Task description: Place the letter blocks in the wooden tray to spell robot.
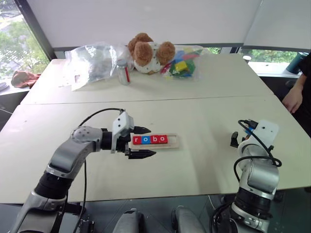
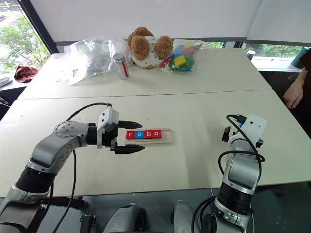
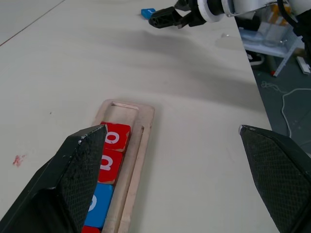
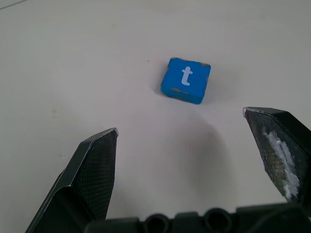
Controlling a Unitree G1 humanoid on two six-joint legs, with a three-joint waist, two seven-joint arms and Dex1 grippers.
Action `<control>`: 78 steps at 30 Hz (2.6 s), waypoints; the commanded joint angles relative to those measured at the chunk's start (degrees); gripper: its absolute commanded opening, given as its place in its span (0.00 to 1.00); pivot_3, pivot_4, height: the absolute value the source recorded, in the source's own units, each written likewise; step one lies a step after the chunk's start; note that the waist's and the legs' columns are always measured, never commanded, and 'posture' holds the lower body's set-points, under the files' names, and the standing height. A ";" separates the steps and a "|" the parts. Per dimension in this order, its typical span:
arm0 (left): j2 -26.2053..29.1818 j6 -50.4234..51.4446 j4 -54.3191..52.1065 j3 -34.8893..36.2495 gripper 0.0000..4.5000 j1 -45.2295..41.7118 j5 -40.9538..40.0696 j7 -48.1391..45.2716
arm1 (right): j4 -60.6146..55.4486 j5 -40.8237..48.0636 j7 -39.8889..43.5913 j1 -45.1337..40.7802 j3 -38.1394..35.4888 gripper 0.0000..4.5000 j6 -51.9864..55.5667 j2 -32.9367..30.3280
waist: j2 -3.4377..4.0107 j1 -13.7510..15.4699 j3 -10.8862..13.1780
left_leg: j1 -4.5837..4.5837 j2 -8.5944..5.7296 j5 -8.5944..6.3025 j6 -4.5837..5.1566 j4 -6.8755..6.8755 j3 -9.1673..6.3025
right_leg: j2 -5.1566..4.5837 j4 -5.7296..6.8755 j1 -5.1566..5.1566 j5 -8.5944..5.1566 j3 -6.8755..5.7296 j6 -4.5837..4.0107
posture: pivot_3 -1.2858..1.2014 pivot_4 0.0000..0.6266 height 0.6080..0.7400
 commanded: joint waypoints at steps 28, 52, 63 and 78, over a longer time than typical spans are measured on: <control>1.24 -0.90 -0.85 1.70 1.00 0.65 0.12 1.35 | 25.45 11.91 -3.53 -5.20 2.60 0.27 -20.25 -10.55 | -0.19 0.08 -0.11 | 0.17 0.02 -0.02 0.05 0.00 -0.11 | -0.01 -0.25 0.38 0.00 -0.07 0.00 | 0.52 0.24 1.00; 4.48 -3.68 1.99 1.86 1.00 0.89 2.65 -1.06 | -2.27 17.80 6.11 2.17 22.56 0.82 6.01 -5.11 | -0.06 0.03 -0.05 | 0.01 0.06 -0.04 0.07 -0.11 -0.09 | 0.00 -0.32 0.15 0.00 -0.07 0.00 | 0.52 0.24 1.00; 7.27 -3.24 4.14 3.27 1.00 -1.23 1.69 -4.69 | 6.68 25.30 43.62 -5.10 24.89 0.99 -17.20 -31.74 | -0.04 -0.15 0.03 | 0.02 0.04 -0.06 0.11 -0.07 -0.08 | 0.06 -0.38 0.18 0.00 -0.17 0.00 | 0.52 0.24 1.00; 10.64 -2.58 3.44 4.23 1.00 -0.75 2.35 -5.29 | 58.50 17.55 89.58 -23.77 38.31 0.99 -63.06 -42.56 | -0.02 -0.06 0.17 | 0.02 0.19 -0.17 0.29 -0.08 0.03 | 0.07 -0.59 0.25 -0.01 -0.12 0.03 | 0.52 0.24 1.00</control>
